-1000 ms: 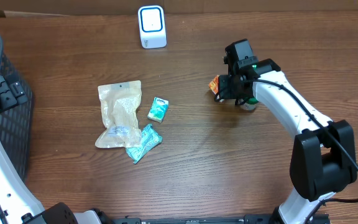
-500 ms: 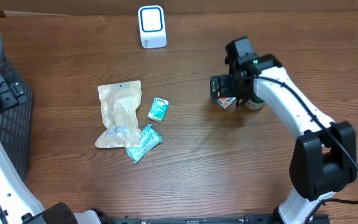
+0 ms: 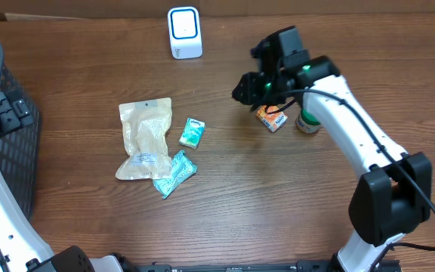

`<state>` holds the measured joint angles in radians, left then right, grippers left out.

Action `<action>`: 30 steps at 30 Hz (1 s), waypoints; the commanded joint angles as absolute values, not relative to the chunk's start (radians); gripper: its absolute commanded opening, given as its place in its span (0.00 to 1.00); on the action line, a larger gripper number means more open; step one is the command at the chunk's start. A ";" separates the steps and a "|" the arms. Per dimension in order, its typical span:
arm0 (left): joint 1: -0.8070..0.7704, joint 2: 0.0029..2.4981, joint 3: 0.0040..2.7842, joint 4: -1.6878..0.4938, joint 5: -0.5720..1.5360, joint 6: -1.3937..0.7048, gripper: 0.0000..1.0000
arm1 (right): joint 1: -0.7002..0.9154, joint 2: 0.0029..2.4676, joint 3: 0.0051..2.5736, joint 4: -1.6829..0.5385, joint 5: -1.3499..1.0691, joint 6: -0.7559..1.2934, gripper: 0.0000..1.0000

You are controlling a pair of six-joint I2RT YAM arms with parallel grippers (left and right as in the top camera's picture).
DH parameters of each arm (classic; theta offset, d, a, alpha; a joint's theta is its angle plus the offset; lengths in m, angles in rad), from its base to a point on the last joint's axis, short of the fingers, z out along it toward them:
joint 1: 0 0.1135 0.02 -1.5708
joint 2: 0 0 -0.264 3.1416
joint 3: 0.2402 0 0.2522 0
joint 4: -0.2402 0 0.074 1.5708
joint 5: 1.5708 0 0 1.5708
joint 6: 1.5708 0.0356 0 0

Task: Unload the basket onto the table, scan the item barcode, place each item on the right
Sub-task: 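Move the right gripper left over the Kleenex pack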

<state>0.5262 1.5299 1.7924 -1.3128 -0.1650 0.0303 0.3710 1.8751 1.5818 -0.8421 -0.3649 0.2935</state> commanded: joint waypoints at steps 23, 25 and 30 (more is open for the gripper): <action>0.530 1.530 1.809 -1.312 -0.164 0.045 1.00 | 0.702 1.993 1.329 -0.478 -0.187 0.861 0.39; 0.530 1.530 1.809 -1.311 -0.164 0.045 1.00 | 0.702 2.022 1.329 -0.463 -0.198 0.861 0.37; 0.530 1.530 1.809 -1.312 -0.164 0.045 1.00 | 0.702 2.087 1.329 -0.423 -0.261 0.862 0.35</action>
<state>0.5262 1.5299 1.7924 -1.3128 -0.1654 0.0303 0.6998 2.0495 1.3365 -0.4416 -0.2192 0.8501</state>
